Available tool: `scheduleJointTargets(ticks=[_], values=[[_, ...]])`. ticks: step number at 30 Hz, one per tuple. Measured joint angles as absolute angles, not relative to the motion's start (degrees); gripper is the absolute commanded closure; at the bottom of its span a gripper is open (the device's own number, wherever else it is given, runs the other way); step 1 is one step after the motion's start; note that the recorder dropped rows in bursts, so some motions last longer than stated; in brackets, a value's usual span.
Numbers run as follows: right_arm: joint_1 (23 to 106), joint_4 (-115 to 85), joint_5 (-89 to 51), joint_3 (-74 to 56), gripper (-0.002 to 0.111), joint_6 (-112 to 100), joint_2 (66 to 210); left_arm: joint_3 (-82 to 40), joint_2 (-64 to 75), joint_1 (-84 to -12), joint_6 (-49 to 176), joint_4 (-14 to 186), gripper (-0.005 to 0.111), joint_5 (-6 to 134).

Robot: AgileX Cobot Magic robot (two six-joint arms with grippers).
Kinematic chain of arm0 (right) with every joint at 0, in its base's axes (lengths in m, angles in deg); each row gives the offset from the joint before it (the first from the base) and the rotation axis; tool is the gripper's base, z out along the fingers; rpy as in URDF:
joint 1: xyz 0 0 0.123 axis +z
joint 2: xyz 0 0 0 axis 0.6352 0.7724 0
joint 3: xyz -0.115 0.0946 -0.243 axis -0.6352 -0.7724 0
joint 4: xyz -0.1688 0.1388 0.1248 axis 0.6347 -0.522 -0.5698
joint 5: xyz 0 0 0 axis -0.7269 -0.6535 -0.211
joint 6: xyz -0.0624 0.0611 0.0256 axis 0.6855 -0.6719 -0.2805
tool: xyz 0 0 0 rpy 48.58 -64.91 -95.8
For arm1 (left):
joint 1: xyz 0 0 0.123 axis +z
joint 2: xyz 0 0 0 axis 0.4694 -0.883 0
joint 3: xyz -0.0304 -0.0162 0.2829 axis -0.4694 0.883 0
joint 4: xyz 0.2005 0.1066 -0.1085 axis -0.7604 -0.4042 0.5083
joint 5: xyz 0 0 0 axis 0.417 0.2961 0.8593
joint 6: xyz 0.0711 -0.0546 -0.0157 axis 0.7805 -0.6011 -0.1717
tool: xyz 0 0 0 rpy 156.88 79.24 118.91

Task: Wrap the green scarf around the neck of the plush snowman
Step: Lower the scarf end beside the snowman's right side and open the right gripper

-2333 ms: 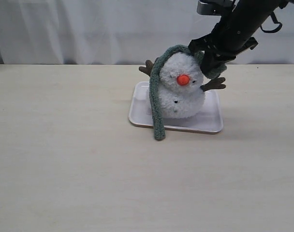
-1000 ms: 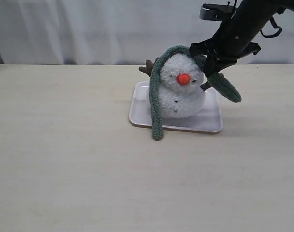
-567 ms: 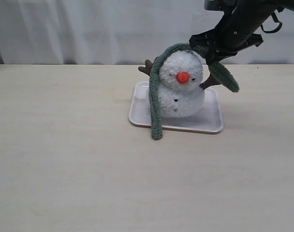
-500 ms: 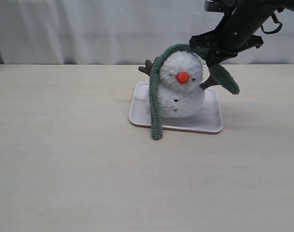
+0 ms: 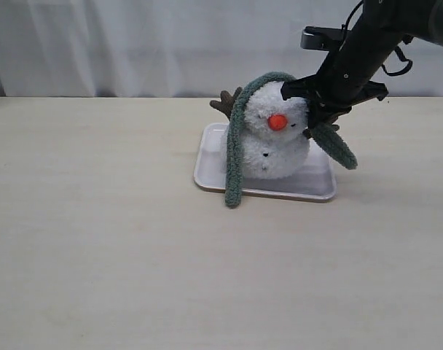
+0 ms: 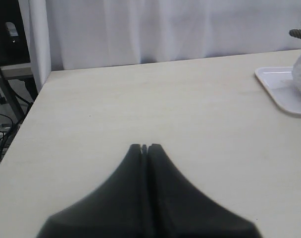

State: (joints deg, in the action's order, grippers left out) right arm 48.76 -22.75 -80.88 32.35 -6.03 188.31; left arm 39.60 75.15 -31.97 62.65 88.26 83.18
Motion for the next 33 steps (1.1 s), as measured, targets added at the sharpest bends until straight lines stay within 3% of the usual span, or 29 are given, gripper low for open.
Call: scheduleJointTargets(ticks=[5,11,14,33], values=[[48.76,-22.75,-80.64,32.24,0.098,-4.58,188.40,39.60,75.15,-31.97,62.65,88.26,0.107,83.18],[48.76,-22.75,-82.39,32.10,0.069,-3.08,188.74,39.60,75.15,-31.97,62.65,88.26,0.107,83.18],[48.76,-22.75,-84.08,32.10,0.063,-2.41,188.76,39.60,75.15,-31.97,62.65,88.26,0.107,83.18],[48.76,-22.75,-88.46,32.06,0.062,1.43,183.93,39.60,75.15,-31.97,62.65,88.26,0.107,83.18]])
